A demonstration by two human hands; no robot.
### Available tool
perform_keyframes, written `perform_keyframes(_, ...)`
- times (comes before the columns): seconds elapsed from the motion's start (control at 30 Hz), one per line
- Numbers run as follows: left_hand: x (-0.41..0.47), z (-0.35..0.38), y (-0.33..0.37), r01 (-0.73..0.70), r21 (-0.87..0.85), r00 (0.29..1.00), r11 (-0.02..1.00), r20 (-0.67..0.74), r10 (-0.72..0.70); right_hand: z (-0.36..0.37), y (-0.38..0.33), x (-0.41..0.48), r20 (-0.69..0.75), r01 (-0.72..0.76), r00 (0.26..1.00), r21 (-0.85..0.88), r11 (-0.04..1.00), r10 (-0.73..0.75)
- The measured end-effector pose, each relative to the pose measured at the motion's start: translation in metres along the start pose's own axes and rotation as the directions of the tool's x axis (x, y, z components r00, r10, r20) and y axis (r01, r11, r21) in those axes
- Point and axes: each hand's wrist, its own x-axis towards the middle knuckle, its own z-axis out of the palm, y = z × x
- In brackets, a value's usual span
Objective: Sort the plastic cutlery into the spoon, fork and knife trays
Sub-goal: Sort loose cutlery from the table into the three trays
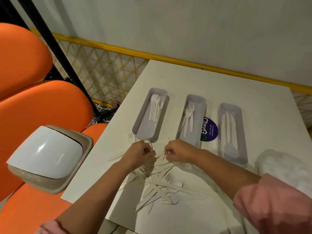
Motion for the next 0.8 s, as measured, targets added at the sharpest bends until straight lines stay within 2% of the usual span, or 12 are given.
perform_keyframes(0.17,-0.007,0.004,-0.007,0.045,-0.012,0.999,0.999,0.02,-0.045,0.016,-0.01,-0.001,-0.015,-0.004,1.0,-0.022,1.0,0.004)
perform_keyframes(0.4,-0.014,0.002,-0.015,0.074,-0.143,0.997,0.987,-0.011,-0.076,0.023,-0.01,-0.001,-0.065,-0.024,0.998,-0.046,0.999,0.021)
perform_keyframes(0.63,-0.013,-0.012,-0.012,0.114,-0.251,0.989,0.961,-0.06,-0.133,-0.019,-0.011,-0.009,-0.162,-0.004,0.986,0.137,0.991,0.027)
perform_keyframes(0.8,-0.012,-0.021,0.003,0.006,-0.336,1.0,0.942,-0.008,-0.009,-0.052,-0.024,-0.008,-0.313,0.078,0.95,0.261,0.962,0.008)
